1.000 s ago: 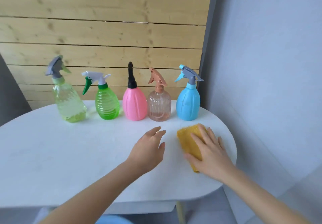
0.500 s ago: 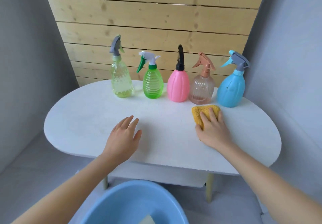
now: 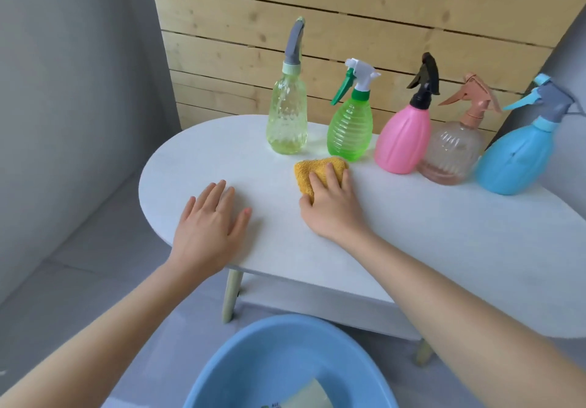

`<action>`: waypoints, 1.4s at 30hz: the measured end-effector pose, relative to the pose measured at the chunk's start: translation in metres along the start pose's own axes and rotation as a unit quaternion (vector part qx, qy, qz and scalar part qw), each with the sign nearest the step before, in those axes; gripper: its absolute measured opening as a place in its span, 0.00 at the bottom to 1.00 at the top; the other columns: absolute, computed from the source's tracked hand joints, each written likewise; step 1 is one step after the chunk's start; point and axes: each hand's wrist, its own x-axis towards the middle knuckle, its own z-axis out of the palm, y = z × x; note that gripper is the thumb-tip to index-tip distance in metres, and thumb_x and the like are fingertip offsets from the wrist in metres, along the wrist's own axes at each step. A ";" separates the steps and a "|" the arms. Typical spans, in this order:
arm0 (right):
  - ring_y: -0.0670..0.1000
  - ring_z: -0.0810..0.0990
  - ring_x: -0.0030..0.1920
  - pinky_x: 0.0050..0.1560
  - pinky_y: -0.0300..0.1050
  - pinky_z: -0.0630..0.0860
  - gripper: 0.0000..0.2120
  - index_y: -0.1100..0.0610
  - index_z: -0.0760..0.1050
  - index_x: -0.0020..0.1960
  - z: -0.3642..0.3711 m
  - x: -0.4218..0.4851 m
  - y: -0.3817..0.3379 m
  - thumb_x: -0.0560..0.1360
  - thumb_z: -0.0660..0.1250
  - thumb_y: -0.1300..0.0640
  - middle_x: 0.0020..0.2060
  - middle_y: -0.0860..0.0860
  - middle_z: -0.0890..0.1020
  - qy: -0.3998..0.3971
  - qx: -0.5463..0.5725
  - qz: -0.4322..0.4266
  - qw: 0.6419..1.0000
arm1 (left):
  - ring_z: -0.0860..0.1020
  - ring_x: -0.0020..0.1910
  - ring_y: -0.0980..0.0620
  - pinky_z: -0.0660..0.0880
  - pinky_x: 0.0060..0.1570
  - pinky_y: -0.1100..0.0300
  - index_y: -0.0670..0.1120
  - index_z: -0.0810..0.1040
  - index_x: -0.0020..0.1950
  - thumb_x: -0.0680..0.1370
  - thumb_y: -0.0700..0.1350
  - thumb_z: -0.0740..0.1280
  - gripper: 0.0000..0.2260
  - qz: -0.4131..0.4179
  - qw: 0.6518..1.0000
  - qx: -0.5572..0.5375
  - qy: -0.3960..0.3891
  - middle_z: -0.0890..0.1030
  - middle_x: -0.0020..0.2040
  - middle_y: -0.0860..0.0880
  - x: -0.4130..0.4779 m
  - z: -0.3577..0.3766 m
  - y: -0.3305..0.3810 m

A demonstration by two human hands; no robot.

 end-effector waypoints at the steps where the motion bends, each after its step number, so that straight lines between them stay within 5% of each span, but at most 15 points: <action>1: 0.64 0.42 0.76 0.75 0.54 0.41 0.27 0.53 0.53 0.78 0.002 0.002 -0.013 0.81 0.53 0.49 0.78 0.55 0.46 0.000 0.002 -0.012 1.000 | 0.52 0.76 0.50 0.48 0.74 0.52 0.44 0.62 0.75 0.81 0.57 0.50 0.26 -0.002 1.000 -0.002 0.006 0.57 0.77 0.47 0.000 0.000 -0.004; 7: 0.64 0.42 0.76 0.76 0.54 0.40 0.27 0.55 0.55 0.78 0.025 0.006 -0.090 0.80 0.53 0.50 0.78 0.56 0.47 -0.019 0.011 -0.126 0.992 | 0.55 0.76 0.48 0.51 0.72 0.49 0.41 0.64 0.73 0.77 0.57 0.45 0.31 -0.016 0.998 -0.004 0.057 0.60 0.76 0.44 -0.003 0.005 -0.030; 13: 0.57 0.46 0.77 0.74 0.46 0.45 0.24 0.51 0.59 0.77 0.016 -0.021 -0.038 0.80 0.55 0.53 0.79 0.50 0.49 -0.001 0.048 -0.161 0.986 | 0.53 0.76 0.47 0.50 0.72 0.46 0.40 0.63 0.73 0.76 0.57 0.41 0.33 -0.001 0.998 0.011 0.056 0.59 0.76 0.43 -0.008 0.009 -0.023; 24: 0.54 0.45 0.78 0.76 0.46 0.46 0.25 0.49 0.58 0.77 -0.048 -0.111 0.185 0.81 0.54 0.54 0.79 0.49 0.48 0.033 0.025 0.123 0.992 | 0.56 0.76 0.45 0.51 0.72 0.44 0.37 0.65 0.72 0.76 0.56 0.41 0.33 0.080 0.996 0.036 0.021 0.61 0.75 0.42 -0.022 0.029 0.068; 29: 0.61 0.43 0.77 0.74 0.50 0.40 0.25 0.54 0.54 0.78 -0.047 -0.116 0.171 0.81 0.52 0.52 0.78 0.58 0.47 0.042 -0.020 0.188 0.981 | 0.60 0.74 0.42 0.55 0.70 0.41 0.36 0.67 0.70 0.77 0.55 0.43 0.32 0.079 0.996 0.029 0.015 0.64 0.73 0.39 -0.029 0.033 0.083; 32: 0.64 0.43 0.76 0.75 0.53 0.40 0.26 0.57 0.55 0.77 -0.024 -0.108 0.107 0.81 0.51 0.52 0.78 0.59 0.49 0.045 -0.001 0.112 0.993 | 0.56 0.76 0.44 0.51 0.72 0.43 0.38 0.64 0.72 0.78 0.53 0.45 0.29 0.070 0.997 0.028 0.014 0.61 0.75 0.41 -0.030 0.030 0.081; 36: 0.70 0.56 0.73 0.74 0.61 0.55 0.32 0.61 0.69 0.70 0.008 -0.112 0.023 0.73 0.44 0.49 0.74 0.62 0.63 0.036 0.073 -0.046 0.996 | 0.52 0.76 0.46 0.48 0.73 0.45 0.39 0.62 0.74 0.81 0.48 0.48 0.23 0.049 0.998 0.022 0.017 0.58 0.77 0.43 -0.031 0.025 0.080; 38: 0.67 0.54 0.75 0.74 0.59 0.56 0.35 0.58 0.68 0.72 0.011 -0.119 0.007 0.71 0.41 0.48 0.74 0.60 0.62 0.007 0.081 -0.104 0.991 | 0.52 0.76 0.46 0.48 0.73 0.46 0.40 0.61 0.74 0.81 0.48 0.46 0.23 0.041 0.999 0.014 0.021 0.58 0.77 0.43 -0.031 0.023 0.081; 42: 0.59 0.48 0.77 0.75 0.53 0.54 0.24 0.52 0.64 0.75 0.000 -0.134 0.034 0.79 0.54 0.55 0.77 0.52 0.57 -0.004 0.086 -0.158 0.984 | 0.52 0.76 0.47 0.48 0.73 0.46 0.40 0.61 0.74 0.83 0.48 0.50 0.22 0.055 0.998 0.008 0.014 0.58 0.77 0.43 -0.032 0.021 0.092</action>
